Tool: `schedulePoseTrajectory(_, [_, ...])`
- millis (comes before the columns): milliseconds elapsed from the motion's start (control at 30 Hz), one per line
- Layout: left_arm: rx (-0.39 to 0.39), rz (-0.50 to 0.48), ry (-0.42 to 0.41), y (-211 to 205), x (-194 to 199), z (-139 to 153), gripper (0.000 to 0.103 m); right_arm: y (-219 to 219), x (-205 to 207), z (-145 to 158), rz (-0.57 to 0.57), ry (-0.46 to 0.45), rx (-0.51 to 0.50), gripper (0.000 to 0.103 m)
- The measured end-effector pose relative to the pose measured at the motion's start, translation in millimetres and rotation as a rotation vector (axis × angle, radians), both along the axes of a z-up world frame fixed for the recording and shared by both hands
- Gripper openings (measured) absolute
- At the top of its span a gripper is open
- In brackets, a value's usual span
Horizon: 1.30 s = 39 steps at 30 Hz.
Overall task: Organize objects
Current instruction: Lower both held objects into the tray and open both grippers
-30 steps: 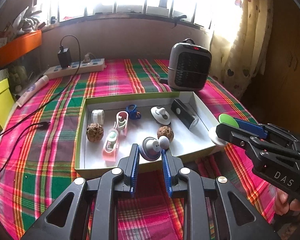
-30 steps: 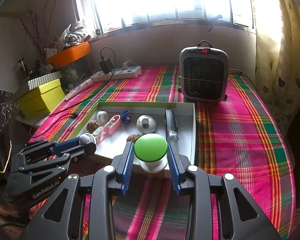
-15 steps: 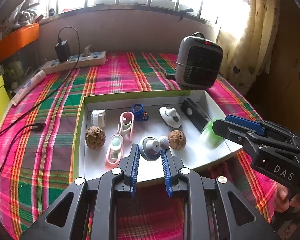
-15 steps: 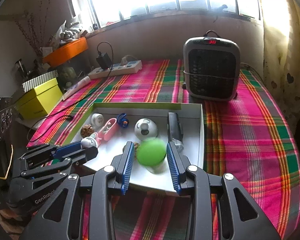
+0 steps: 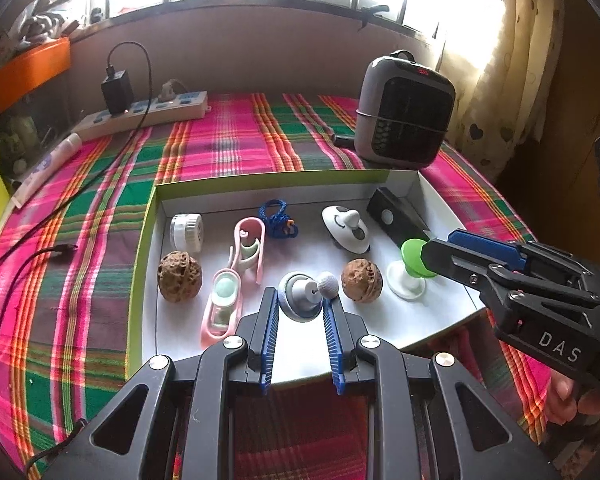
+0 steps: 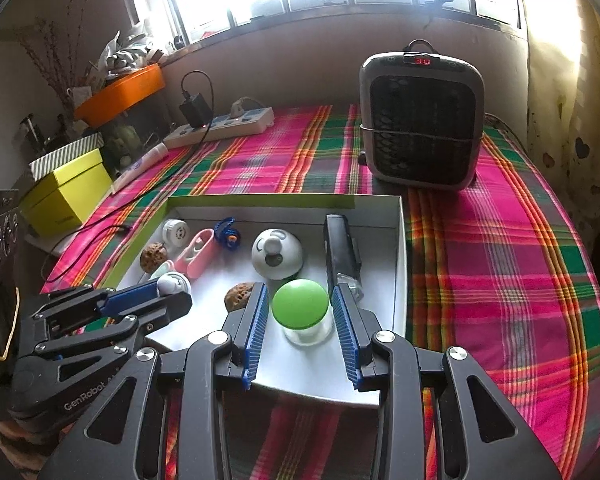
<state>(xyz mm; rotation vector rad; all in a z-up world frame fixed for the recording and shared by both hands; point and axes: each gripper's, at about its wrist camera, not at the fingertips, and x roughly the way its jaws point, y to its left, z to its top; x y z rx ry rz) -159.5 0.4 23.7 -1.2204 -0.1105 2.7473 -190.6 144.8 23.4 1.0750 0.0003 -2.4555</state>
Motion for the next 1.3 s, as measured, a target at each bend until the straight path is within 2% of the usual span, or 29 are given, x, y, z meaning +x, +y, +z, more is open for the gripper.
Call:
schedulePoseTrajectory(433, [-0.012,-0.004,-0.034,2.6,-7.6,-9.4,0.021,-0.7,-0.6,-4.9,0.009,-0.018,0.007,0.035])
schedulePoseTrajectory(1100, [-0.016,-0.002,-0.037,3.3,-10.3,-10.6,0.022,-0.8,1.6,-3.6,0.014,-0.018,0.005,0.035])
schedulePoseTrajectory(1300, [-0.014,0.007,-0.033,1.2,-7.1,-9.3,0.033,-1.6,3.6,-6.6,0.004,-0.035,0.014,0.035])
